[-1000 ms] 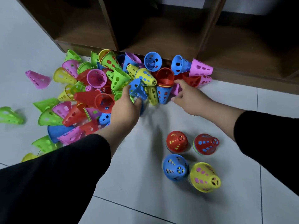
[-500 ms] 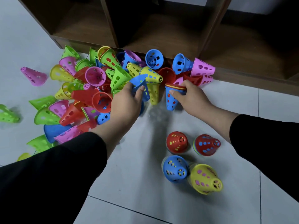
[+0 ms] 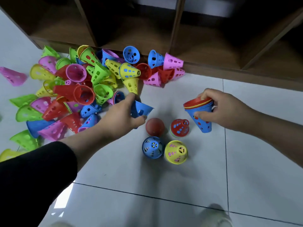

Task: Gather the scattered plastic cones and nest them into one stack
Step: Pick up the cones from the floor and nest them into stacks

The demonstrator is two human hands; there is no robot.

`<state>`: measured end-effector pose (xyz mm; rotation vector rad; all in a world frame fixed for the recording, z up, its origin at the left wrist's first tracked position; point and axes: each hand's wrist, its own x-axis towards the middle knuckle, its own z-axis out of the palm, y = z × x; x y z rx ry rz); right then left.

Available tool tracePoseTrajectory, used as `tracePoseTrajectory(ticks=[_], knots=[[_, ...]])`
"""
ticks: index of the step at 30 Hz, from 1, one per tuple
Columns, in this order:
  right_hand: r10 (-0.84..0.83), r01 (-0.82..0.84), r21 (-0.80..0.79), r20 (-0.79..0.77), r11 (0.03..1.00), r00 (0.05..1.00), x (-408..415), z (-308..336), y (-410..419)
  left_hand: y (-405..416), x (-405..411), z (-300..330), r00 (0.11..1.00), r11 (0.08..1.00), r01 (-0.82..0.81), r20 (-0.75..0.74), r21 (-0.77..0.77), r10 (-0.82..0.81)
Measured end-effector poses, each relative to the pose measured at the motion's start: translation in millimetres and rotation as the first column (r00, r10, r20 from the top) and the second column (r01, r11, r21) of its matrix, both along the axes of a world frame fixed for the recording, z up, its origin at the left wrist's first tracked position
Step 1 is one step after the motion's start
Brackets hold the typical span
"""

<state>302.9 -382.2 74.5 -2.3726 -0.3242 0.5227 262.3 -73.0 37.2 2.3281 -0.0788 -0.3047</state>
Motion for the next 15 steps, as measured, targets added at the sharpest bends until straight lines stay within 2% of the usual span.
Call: tracePoseTrajectory(ticks=[2, 4, 7, 11, 15], knots=[[0.098, -0.091, -0.201, 0.029, 0.975, 0.995, -7.5, 0.7, -8.4, 1.9, -0.5, -3.4, 0.995, 0.985, 0.099, -0.017, 0.139, -0.098], [0.17, -0.153, -0.341, 0.02, 0.927, 0.985, -13.2, -0.6, -10.3, 2.3, 1.5, -6.7, 0.977, 0.928, 0.214, -0.055, 0.304, -0.207], [0.297, -0.265, -0.557, -0.035, 0.787, 0.954, -13.3, -14.2, -4.8, -4.3, 6.8, -8.3, 0.935, 0.82, 0.352, -0.134, 0.451, -0.328], [0.375, -0.359, -0.651, -0.121, 0.669, 0.919, 0.3, -33.8, 16.3, -29.2, 25.0, -9.6, 0.864, 0.654, 0.494, -0.239, 0.573, -0.443], [0.451, -0.435, -0.712, -0.184, 0.552, 0.874, 14.1, -52.0, 42.0, -52.4, 40.4, -21.7, 0.809, 0.493, 0.554, -0.293, 0.671, -0.51]])
